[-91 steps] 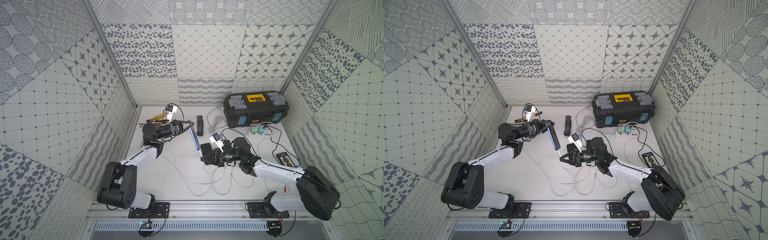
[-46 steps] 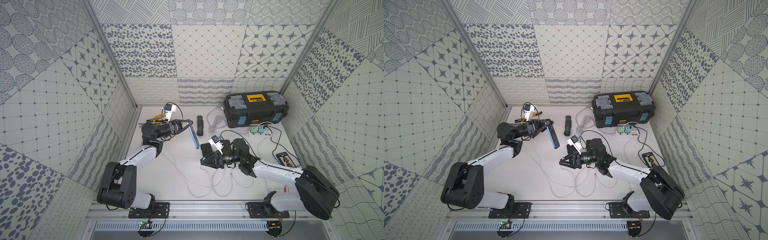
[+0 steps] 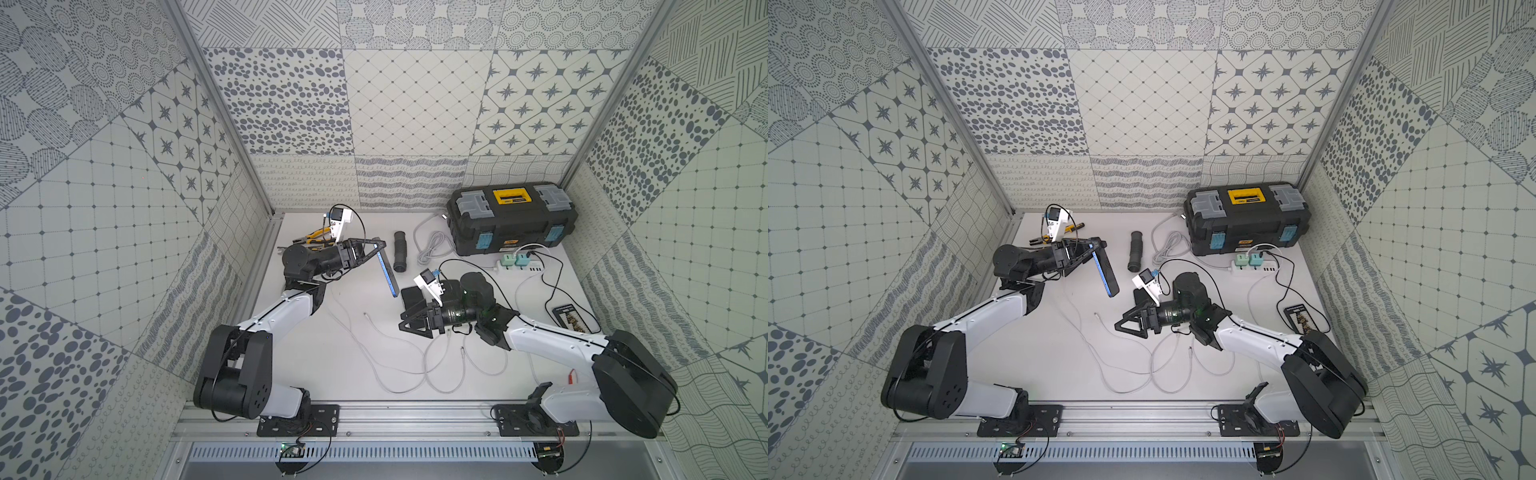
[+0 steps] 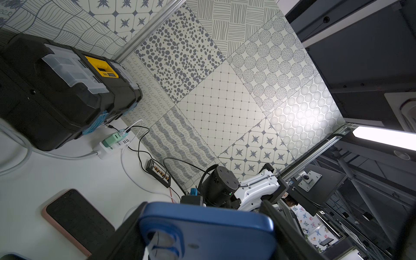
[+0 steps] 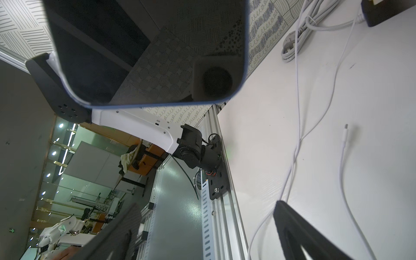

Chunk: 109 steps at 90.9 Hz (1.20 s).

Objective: Unplug the charging cable from the phone
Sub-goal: Remove the charging cable from the phone, then place the phone at the center of the board.

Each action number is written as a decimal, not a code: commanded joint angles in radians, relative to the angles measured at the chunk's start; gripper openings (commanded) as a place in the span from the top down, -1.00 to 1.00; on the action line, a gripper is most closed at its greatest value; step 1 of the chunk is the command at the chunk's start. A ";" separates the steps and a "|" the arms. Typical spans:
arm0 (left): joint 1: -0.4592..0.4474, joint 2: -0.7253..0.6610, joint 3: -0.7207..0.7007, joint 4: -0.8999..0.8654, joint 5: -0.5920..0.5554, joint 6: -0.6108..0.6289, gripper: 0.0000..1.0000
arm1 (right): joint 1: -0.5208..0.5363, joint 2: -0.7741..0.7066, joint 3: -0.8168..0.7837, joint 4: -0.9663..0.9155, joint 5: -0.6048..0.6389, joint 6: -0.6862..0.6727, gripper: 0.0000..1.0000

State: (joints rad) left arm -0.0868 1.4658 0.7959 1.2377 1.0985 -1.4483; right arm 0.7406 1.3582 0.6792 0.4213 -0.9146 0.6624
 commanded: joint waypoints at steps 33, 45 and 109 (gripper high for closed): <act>0.002 -0.021 -0.003 0.052 -0.014 -0.010 1.00 | -0.002 0.020 0.164 -0.126 0.005 -0.090 -0.94; 0.002 -0.022 -0.004 0.054 -0.014 -0.013 1.00 | -0.001 0.040 0.202 -0.131 -0.001 -0.088 -0.94; 0.003 -0.030 -0.019 0.067 -0.006 -0.016 1.00 | -0.001 0.111 0.340 -0.147 -0.006 -0.077 -0.93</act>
State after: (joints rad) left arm -0.0868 1.4490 0.7841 1.2392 1.0992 -1.4513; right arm 0.7399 1.4517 0.9836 0.2600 -0.9157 0.5903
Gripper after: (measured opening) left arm 0.773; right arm 0.969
